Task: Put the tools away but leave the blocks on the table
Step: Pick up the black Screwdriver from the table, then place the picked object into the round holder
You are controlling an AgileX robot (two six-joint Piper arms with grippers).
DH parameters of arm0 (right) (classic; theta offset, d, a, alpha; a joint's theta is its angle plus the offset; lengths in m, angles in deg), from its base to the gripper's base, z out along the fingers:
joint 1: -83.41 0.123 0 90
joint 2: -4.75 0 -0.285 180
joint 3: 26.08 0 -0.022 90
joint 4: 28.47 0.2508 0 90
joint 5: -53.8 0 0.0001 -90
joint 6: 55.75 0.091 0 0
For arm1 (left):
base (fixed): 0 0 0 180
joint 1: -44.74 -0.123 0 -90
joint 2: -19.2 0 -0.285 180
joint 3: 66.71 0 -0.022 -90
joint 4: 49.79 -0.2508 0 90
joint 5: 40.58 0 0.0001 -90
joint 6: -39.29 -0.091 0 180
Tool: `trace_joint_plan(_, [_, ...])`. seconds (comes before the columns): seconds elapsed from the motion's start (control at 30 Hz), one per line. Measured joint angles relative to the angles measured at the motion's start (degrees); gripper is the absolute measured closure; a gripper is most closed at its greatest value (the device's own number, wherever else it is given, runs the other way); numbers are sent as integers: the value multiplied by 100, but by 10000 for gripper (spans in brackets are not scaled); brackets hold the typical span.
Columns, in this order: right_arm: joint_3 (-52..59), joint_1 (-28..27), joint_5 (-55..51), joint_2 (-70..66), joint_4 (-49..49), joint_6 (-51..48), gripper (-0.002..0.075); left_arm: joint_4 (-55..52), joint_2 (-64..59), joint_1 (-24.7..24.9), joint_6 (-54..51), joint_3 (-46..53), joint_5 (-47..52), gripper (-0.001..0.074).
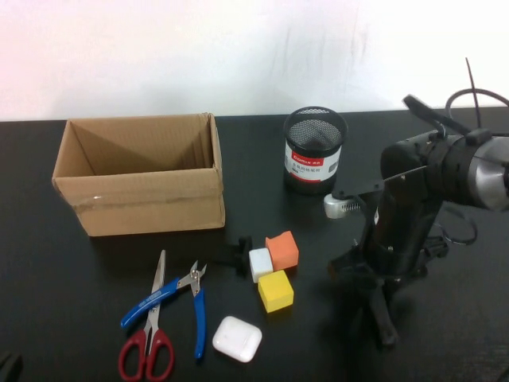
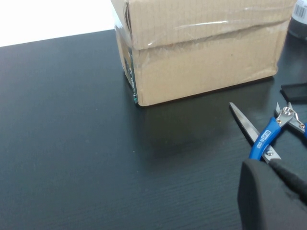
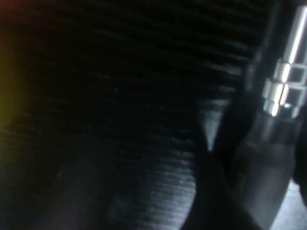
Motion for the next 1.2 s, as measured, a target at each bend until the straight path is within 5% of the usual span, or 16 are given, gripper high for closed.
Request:
trace_joint_plan(0.13, [0,0,163,82,-37,-98,733,0,0,0,0,0,0,739])
trace_joint_plan(0.43, [-720,0,153,1052,-363,-200,731,0,0,0,0,0,0,739])
trace_joint_plan(0.6, [-749,0,1104,2000,-709,-200,731,0,0,0,0,0,0,739])
trace_joint_plan(0.8, [790,13,3575,2849,-1125,-223,731,0,0,0,0,0,0,739])
trace_joint_plan(1.03, [2639,13,8130,3079,-1058,-271,731,0,0,0,0,0,0,739])
trace_joint_plan(1.2, [2249,13,8795,2472,-1067,-366,731,0,0,0,0,0,0,739])
